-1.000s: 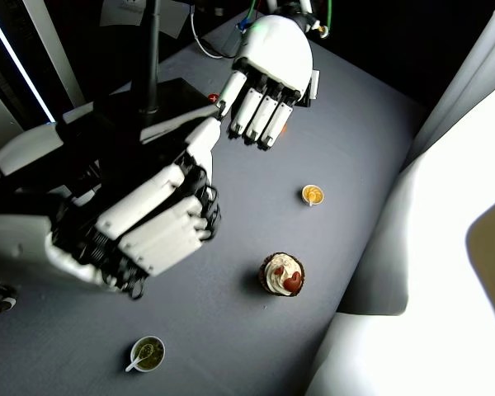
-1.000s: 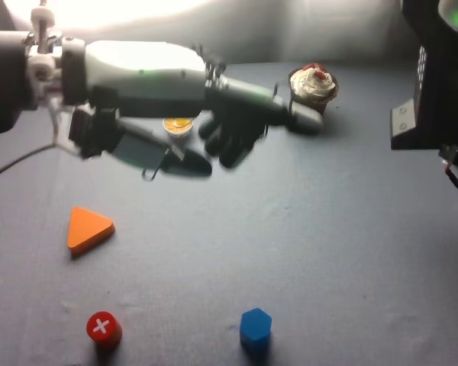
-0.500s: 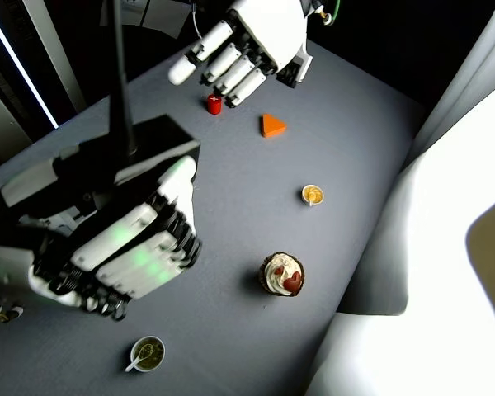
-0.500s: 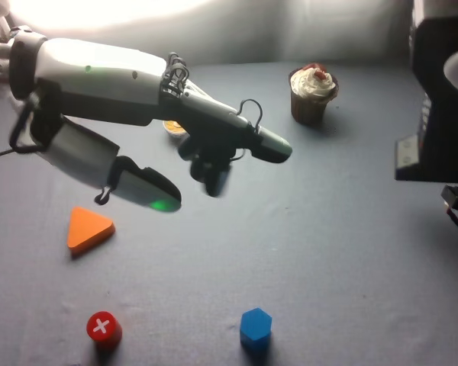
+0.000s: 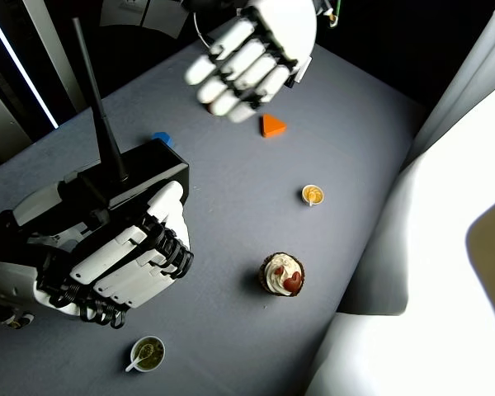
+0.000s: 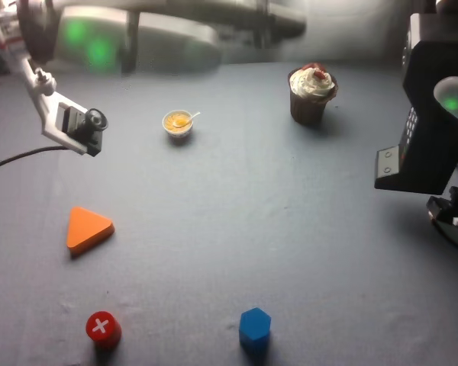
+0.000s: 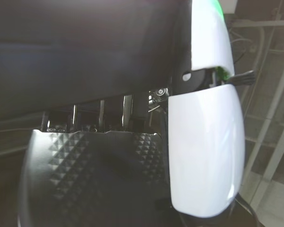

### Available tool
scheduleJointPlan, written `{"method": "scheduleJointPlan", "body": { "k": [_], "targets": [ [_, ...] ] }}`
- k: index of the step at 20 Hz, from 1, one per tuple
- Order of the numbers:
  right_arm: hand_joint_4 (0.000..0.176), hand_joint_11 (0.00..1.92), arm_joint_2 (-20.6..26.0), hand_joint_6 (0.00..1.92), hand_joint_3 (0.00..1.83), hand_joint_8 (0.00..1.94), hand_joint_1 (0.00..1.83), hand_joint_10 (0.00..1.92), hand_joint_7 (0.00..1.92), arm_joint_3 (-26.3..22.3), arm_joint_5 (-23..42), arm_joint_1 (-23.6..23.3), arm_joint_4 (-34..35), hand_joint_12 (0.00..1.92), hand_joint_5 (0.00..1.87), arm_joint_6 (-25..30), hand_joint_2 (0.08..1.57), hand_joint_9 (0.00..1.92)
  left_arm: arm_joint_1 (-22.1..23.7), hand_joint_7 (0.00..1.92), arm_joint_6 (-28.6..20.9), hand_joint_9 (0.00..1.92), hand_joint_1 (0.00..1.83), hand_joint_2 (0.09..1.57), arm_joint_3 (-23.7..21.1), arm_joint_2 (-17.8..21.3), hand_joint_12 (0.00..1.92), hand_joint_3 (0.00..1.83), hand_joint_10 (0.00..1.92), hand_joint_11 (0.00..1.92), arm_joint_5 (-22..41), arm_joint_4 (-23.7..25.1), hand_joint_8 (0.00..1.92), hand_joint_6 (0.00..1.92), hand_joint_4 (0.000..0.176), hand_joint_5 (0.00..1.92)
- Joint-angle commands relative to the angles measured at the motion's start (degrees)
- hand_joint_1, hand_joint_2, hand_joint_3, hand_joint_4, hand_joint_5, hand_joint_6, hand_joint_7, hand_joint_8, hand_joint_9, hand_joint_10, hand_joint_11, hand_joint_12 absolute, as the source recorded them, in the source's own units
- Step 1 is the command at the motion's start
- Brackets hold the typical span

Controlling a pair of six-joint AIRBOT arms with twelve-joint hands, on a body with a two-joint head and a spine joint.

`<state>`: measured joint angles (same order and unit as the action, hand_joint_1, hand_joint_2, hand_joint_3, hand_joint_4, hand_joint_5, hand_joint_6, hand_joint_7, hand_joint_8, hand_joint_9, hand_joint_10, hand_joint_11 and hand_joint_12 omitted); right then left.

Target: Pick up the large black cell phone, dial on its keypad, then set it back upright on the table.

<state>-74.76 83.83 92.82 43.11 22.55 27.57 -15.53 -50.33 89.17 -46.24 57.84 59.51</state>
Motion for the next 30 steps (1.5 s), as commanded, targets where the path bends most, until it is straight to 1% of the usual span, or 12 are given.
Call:
{"method": "scheduleJointPlan", "body": {
  "k": [1,4,6,10,11,17,19,20,22,28,29,30],
  "targets": [
    [0.0,0.99,0.38,0.78,0.0,1.14,1.37,1.37,0.81,0.59,8.2,-0.23,0.54,1.19,1.02,1.6,1.14,0.9,0.88,0.15,-5.05,0.12,0.0,1.18,-0.13,0.53,0.34,0.0,0.01,0.0,-3.0,-4.31,0.01,0.0,0.021,0.23],
    [0.0,0.99,-0.65,0.61,0.0,1.03,1.38,1.29,0.94,1.57,8.2,-0.12,1.01,1.15,1.09,1.72,1.1,0.93,0.4,0.12,-14.4,0.08,0.0,1.17,-0.05,0.57,0.28,0.0,0.0,0.0,-7.53,-1.97,0.0,0.0,0.026,0.19],
    [0.0,0.93,-1.15,0.79,0.0,1.13,1.37,1.32,0.84,2.31,8.2,0.35,2.36,1.18,1.03,2.01,1.13,0.89,0.4,0.11,-15.0,0.07,0.0,1.17,-0.13,0.61,0.28,0.0,0.0,0.0,-8.18,-2.43,0.0,0.0,0.02,0.17],
    [0.0,0.96,-2.4,0.82,0.0,1.03,1.38,1.22,0.93,4.48,8.2,0.64,3.25,1.1,1.02,2.73,1.11,0.94,-1.02,0.05,-17.96,0.03,0.0,1.2,0.22,1.08,0.09,0.0,0.0,0.0,-10.18,-1.84,0.0,0.0,0.018,0.11],
    [0.0,0.81,-2.7,0.92,0.01,1.09,1.48,1.21,0.82,5.01,8.2,0.83,3.6,1.53,0.91,2.95,1.14,0.84,-1.65,0.06,-17.96,0.03,0.0,1.2,0.67,1.31,0.09,0.0,0.0,0.0,-10.18,-1.76,0.0,0.0,0.016,0.1],
    [0.0,0.77,-4.28,0.97,0.0,1.21,1.48,1.28,0.73,7.29,8.19,2.7,5.64,1.6,0.85,4.13,1.17,0.8,-2.91,0.09,-18.08,0.07,0.0,1.2,2.13,1.51,0.25,0.0,0.0,0.0,-10.12,-1.22,0.0,0.0,0.009,0.09],
    [0.0,0.98,-4.47,0.74,0.0,1.08,1.39,1.21,0.9,7.41,7.94,3.23,5.62,1.13,1.03,4.13,1.1,0.98,-3.83,0.1,-18.09,0.08,0.0,1.19,2.09,1.51,0.26,0.0,0.0,0.0,-10.12,-1.22,0.0,0.0,0.009,0.1],
    [0.0,0.85,-4.47,0.89,0.01,1.09,1.46,1.21,0.81,7.41,7.88,3.27,5.6,1.47,0.91,4.18,1.13,0.88,-4.23,0.1,-18.09,0.09,0.0,1.19,1.88,1.51,0.27,0.0,0.01,0.0,-10.12,-1.22,0.0,0.0,0.01,0.1],
    [0.0,0.98,-4.47,0.73,0.0,1.03,1.39,1.2,0.91,7.63,7.42,3.27,5.59,1.11,1.06,4.41,1.1,0.98,-4.9,0.09,-18.08,0.08,0.0,1.19,1.27,1.51,0.29,0.0,0.0,0.0,-10.12,-1.21,0.0,0.0,0.01,0.1],
    [0.0,1.03,-4.56,0.66,0.0,1.05,1.39,1.2,0.92,9.03,6.48,3.27,5.12,1.05,1.08,5.64,1.09,0.99,-4.97,0.12,-18.07,0.1,0.0,1.2,0.69,1.54,0.36,0.0,0.0,0.0,-10.11,-1.14,0.0,0.0,0.001,0.13],
    [0.0,0.84,-4.6,0.85,0.01,1.09,1.46,1.21,0.82,9.3,6.28,3.27,4.97,1.47,0.93,5.7,1.13,0.88,-5.13,0.12,-18.07,0.11,0.0,1.2,0.83,1.54,0.36,0.0,0.0,0.0,-10.11,-1.14,0.0,0.0,0.0,0.13],
    [0.0,0.79,-4.65,0.91,0.0,1.08,1.48,1.23,0.8,9.62,5.93,3.27,4.78,1.57,0.89,5.84,1.14,0.84,-5.43,0.13,-18.08,0.12,0.0,1.2,1.02,1.55,0.4,0.0,0.01,0.0,-10.11,-1.14,0.0,0.0,0.0,0.14]
  ]
}}
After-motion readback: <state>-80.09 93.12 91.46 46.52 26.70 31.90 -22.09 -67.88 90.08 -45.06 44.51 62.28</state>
